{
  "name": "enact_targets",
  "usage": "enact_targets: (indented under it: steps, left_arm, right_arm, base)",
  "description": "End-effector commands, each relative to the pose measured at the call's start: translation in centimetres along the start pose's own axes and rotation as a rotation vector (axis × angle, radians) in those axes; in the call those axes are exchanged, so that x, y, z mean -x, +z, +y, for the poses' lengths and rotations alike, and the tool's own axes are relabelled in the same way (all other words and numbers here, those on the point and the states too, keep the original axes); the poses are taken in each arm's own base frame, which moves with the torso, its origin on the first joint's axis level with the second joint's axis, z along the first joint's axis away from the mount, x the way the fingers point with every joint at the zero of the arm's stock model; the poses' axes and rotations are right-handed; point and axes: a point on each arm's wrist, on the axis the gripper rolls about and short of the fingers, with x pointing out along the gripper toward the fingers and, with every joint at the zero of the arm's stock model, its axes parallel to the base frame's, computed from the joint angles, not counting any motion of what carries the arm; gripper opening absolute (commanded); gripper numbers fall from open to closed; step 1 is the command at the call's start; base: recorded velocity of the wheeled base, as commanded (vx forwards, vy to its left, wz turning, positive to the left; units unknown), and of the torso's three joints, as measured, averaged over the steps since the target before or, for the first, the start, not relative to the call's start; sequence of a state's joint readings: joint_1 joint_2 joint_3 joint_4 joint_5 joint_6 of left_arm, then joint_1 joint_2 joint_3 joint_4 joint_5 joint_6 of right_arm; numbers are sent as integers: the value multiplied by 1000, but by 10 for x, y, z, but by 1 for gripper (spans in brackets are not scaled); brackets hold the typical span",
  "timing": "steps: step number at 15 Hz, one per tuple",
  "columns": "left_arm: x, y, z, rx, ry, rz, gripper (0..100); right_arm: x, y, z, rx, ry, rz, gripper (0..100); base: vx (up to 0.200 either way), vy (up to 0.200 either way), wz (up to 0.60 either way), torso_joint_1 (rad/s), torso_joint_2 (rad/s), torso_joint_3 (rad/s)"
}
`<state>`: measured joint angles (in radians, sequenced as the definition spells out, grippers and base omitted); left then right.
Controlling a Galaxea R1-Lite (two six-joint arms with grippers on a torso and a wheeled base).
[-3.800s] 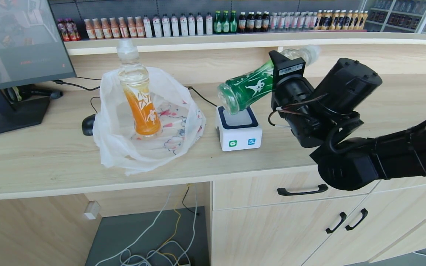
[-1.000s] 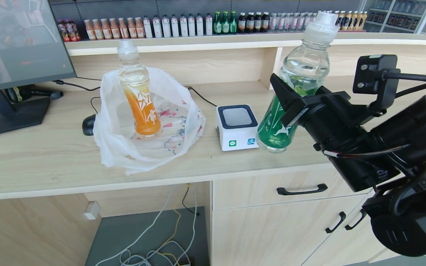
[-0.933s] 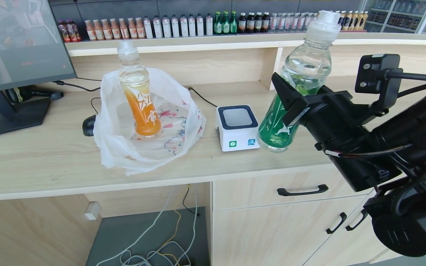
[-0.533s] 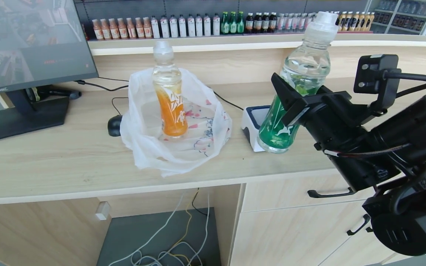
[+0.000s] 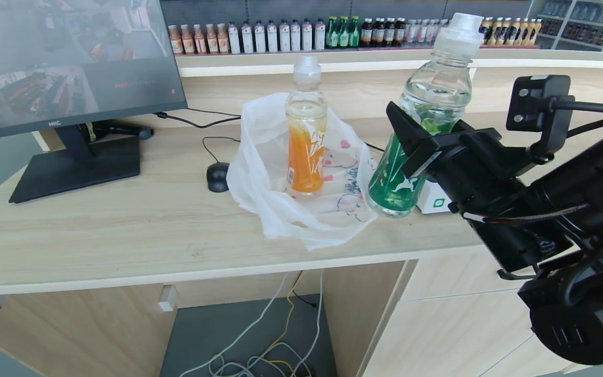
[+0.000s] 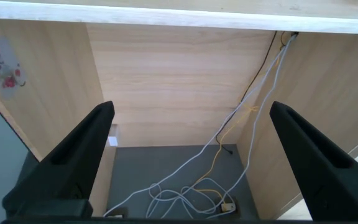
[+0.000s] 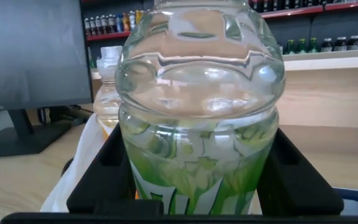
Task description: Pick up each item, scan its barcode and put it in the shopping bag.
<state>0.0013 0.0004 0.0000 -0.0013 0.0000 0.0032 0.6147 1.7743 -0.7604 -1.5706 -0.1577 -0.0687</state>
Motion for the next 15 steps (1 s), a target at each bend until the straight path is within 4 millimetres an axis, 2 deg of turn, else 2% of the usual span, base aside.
enact_targets:
  steps: [1, 11, 13, 15]
  left_arm:
    - [0, 0, 0, -1, 0, -1, 100]
    - [0, 0, 0, -3, 0, -1, 100]
    - [0, 0, 0, -3, 0, -1, 100]
    - [0, 0, 0, -3, 2, -1, 100]
  right_arm:
    - [1, 2, 0, 0, 0, -3, 0]
    - [3, 4, 0, 5, 1, -4, 0]
    - [-6, 3, -12, 29, -30, -21, 0]
    - [-11, -9, -20, 46, -50, -5, 0]
  base:
    - [0, 0, 0, 0, 0, 0]
    - [0, 0, 0, 0, 0, 0]
    - [0, 0, 0, 0, 0, 0]
    - [0, 0, 0, 0, 0, 0]
